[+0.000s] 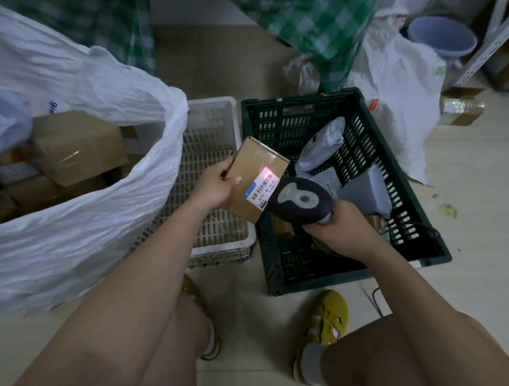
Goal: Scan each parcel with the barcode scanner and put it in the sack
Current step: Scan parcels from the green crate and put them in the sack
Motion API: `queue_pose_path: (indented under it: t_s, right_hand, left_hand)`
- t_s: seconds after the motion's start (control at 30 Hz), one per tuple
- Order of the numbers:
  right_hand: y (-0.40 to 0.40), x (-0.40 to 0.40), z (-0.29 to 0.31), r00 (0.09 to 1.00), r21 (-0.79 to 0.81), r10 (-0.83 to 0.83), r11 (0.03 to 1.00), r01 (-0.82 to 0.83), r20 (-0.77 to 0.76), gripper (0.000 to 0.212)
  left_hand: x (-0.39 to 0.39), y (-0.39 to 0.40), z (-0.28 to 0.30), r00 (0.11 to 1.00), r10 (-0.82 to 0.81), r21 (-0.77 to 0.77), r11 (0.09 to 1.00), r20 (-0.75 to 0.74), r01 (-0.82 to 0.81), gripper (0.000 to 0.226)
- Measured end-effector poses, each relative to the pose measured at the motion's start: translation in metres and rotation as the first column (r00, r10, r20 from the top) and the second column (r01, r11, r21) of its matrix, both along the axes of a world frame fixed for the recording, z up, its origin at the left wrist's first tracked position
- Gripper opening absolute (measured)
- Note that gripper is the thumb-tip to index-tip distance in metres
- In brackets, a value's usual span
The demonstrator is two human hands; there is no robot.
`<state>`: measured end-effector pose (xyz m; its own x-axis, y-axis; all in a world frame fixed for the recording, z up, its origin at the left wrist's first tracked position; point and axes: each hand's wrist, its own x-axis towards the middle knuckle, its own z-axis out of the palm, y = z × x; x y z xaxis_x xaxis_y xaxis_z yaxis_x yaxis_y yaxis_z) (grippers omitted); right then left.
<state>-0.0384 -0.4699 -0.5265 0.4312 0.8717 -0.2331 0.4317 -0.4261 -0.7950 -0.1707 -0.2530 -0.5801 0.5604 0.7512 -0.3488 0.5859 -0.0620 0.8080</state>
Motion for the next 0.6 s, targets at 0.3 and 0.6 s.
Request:
queue_pose_path:
  t_s: [0.3, 0.6]
  right_hand:
    - [-0.0004, 0.0039, 0.0021, 1.0, -0.03, -0.004, 1.0, 0.004, 0.025, 0.023]
    - [-0.0012, 0.0025, 0.0066, 0.999, -0.041, 0.015, 0.999, -0.014, 0.029, 0.023]
  left_hand:
    - [-0.0013, 0.0009, -0.0026, 1.0, -0.018, -0.007, 1.0, -0.002, 0.018, 0.058]
    - [-0.0007, -0.0006, -0.0017, 1.0, -0.008, -0.003, 1.0, 0.001, 0.008, 0.058]
